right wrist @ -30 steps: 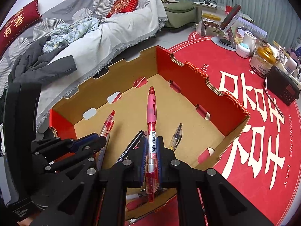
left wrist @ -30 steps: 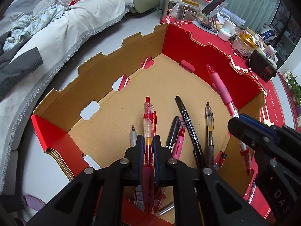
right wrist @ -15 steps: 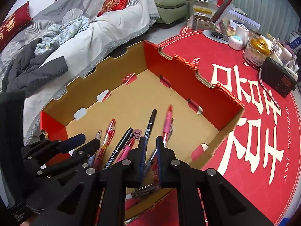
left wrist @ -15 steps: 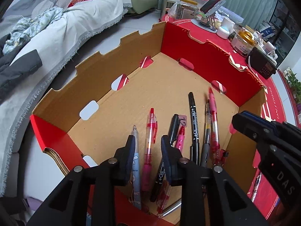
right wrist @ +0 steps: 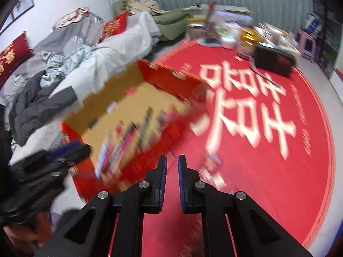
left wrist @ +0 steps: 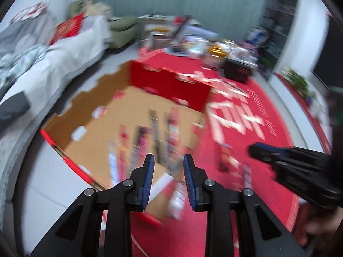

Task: Organize rigid objects
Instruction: 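Move both open tools back over the loose items on the rug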

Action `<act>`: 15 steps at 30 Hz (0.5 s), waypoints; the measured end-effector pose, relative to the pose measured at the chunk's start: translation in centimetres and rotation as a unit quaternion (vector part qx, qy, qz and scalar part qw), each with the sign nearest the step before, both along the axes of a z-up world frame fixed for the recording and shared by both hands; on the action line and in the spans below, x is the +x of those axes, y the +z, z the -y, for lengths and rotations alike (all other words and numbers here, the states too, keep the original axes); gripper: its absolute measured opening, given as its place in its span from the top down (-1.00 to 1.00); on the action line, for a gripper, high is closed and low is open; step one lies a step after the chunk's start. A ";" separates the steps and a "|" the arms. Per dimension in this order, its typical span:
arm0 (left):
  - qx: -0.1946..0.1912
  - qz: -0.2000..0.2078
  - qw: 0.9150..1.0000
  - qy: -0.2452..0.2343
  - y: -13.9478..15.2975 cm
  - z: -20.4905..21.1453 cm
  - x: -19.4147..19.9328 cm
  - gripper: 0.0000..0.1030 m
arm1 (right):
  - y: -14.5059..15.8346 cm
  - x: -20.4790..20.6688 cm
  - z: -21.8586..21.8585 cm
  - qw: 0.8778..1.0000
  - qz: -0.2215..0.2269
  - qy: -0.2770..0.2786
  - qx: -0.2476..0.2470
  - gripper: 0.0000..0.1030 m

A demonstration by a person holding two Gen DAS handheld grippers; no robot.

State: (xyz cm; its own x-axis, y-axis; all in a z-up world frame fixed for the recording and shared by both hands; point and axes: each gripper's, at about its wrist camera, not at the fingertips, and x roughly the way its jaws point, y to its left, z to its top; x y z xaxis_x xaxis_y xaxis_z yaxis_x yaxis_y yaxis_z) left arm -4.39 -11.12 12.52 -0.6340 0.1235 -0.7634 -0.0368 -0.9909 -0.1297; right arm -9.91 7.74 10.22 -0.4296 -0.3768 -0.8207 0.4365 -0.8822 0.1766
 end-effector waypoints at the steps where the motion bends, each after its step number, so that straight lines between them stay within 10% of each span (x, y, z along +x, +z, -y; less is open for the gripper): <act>1: -0.002 -0.003 1.000 -0.017 0.0 -1.4 1.1 0.40 | -0.6 0.5 -0.7 1.000 0.007 -0.004 0.004 0.78; 15: -0.015 0.090 0.995 -0.032 -8.1 -5.0 1.7 0.41 | -6.5 3.6 -4.2 0.997 0.073 -0.019 0.023 0.78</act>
